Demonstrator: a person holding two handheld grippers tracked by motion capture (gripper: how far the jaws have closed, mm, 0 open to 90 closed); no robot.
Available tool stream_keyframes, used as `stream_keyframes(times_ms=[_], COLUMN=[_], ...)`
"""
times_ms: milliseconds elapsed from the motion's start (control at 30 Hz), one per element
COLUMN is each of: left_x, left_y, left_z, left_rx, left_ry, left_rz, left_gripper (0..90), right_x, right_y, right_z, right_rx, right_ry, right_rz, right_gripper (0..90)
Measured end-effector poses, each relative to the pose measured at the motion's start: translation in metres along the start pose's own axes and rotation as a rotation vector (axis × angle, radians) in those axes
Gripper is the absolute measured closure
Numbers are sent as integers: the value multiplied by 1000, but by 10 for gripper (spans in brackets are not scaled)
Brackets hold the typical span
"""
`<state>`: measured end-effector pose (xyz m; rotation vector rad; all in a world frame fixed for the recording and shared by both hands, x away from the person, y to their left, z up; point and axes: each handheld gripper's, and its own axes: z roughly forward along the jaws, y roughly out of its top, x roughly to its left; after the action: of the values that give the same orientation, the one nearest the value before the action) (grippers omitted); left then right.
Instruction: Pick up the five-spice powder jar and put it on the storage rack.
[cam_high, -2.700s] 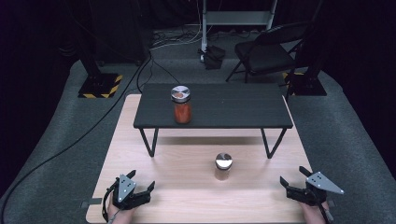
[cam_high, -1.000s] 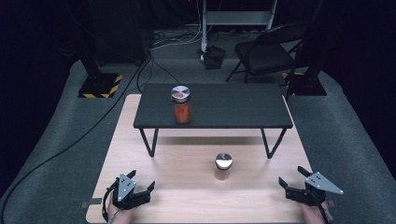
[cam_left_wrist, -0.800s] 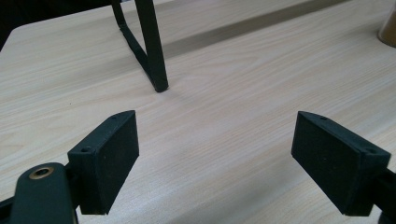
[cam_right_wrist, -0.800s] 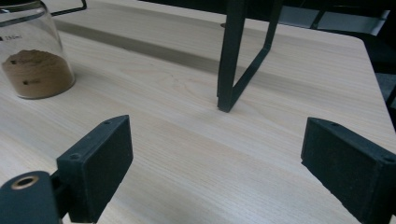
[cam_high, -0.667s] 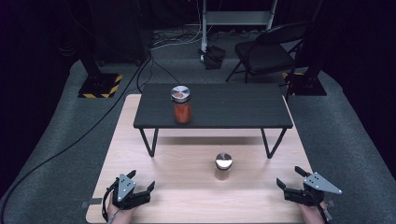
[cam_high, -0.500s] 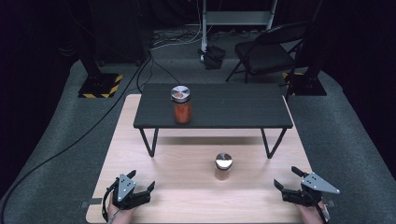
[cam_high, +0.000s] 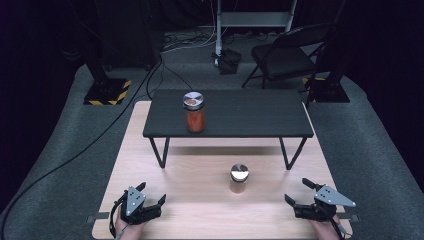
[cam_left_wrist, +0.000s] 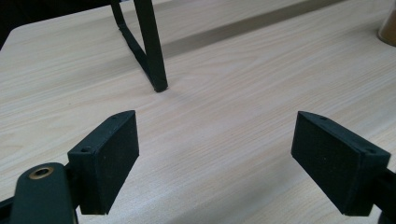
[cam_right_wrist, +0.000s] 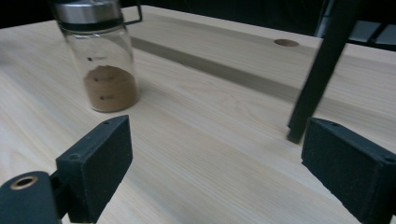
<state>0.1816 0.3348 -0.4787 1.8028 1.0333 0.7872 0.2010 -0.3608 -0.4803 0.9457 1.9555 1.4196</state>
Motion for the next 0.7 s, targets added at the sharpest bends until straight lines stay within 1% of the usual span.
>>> stream_keyframes(times_ms=[233, 300, 567, 700], left_x=[0, 0, -1, 1], left_y=[0, 0, 0, 0], left_z=[0, 0, 0, 0], left_rx=[0, 0, 1, -2], left_ry=[-2, -2, 0, -4], left_rz=[1, 3, 9, -1], left_gripper=[148, 148, 148, 147], right_x=[7, 7, 15, 20], right_y=[7, 8, 18, 21], right_z=[5, 8, 19, 26], right_rx=[-16, -27, -21, -23], right_ry=[58, 77, 117, 131], right_rz=[-14, -3, -24, -29], right_gripper=[77, 77, 78, 78])
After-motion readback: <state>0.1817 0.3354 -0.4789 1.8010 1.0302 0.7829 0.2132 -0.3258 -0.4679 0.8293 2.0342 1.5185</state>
